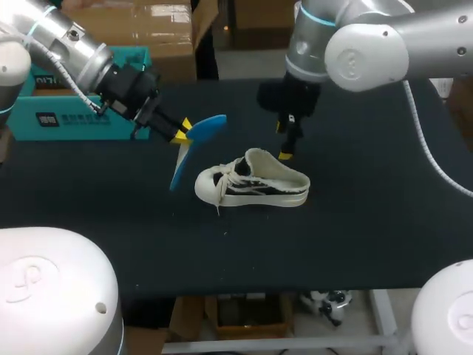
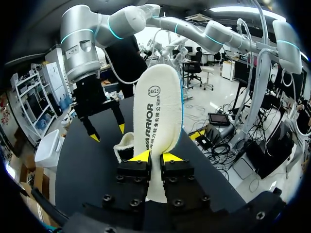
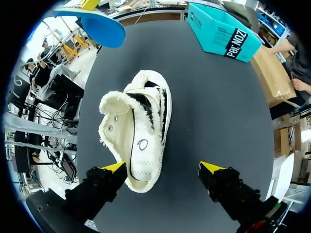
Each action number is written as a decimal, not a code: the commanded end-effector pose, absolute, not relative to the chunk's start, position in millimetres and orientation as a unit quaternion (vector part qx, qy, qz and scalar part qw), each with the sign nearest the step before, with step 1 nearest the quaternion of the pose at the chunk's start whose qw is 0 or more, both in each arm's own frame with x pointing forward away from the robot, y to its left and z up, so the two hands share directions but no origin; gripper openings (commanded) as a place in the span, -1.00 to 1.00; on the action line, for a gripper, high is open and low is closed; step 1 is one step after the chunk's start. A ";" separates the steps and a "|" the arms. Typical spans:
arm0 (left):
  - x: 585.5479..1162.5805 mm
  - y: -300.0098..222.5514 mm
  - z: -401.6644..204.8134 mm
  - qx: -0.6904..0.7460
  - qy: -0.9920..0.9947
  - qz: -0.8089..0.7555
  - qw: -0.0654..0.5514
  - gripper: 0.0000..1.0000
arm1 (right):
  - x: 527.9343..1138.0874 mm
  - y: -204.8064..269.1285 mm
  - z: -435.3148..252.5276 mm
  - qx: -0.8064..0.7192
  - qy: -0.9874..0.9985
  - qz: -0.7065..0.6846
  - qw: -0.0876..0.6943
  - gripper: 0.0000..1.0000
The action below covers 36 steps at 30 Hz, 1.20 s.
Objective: Open the shoe tongue, take the insole out of the shoe, put the insole back into the shoe, and pack the shoe into the shoebox
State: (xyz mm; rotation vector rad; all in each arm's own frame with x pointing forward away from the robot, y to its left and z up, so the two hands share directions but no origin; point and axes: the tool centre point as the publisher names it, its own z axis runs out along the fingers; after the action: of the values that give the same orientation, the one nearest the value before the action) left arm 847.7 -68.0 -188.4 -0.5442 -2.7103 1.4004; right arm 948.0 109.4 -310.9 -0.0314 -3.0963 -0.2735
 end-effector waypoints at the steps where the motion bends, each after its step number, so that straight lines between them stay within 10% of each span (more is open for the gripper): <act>1: 844.8 -57.3 -196.0 -0.162 -0.872 0.461 0.003 -1.00 | 950.0 122.3 -318.8 -0.008 -0.999 -0.049 0.020 1.00; 15: 851.7 -46.1 -212.8 -0.148 -0.877 0.458 0.012 -1.00 | 946.5 148.0 -338.3 -0.028 -0.999 -0.002 0.037 0.95; 18: 852.6 -44.7 -214.0 -0.148 -0.877 0.457 0.014 -1.00 | 945.7 150.7 -340.6 -0.033 -0.999 0.007 0.038 -0.01; 20: 853.2 -43.6 -215.2 -0.148 -0.877 0.457 0.015 -1.00 | 944.6 152.7 -343.1 -0.040 -0.998 0.011 0.037 -0.31; 21: 853.5 -43.4 -216.3 -0.149 -0.878 0.455 0.017 -1.00 | 943.6 153.3 -345.3 -0.043 -0.998 0.010 0.036 -1.00; 36: 857.0 -45.4 -219.8 -0.164 -0.877 0.450 0.027 -1.00 | 935.9 149.9 -352.7 -0.100 -0.995 0.017 0.018 -1.00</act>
State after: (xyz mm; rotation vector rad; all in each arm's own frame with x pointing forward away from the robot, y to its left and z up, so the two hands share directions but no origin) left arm 852.8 -45.1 -219.0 -0.5014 -2.7213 1.3905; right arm 939.8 151.7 -353.0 -0.3041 -3.0804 0.0605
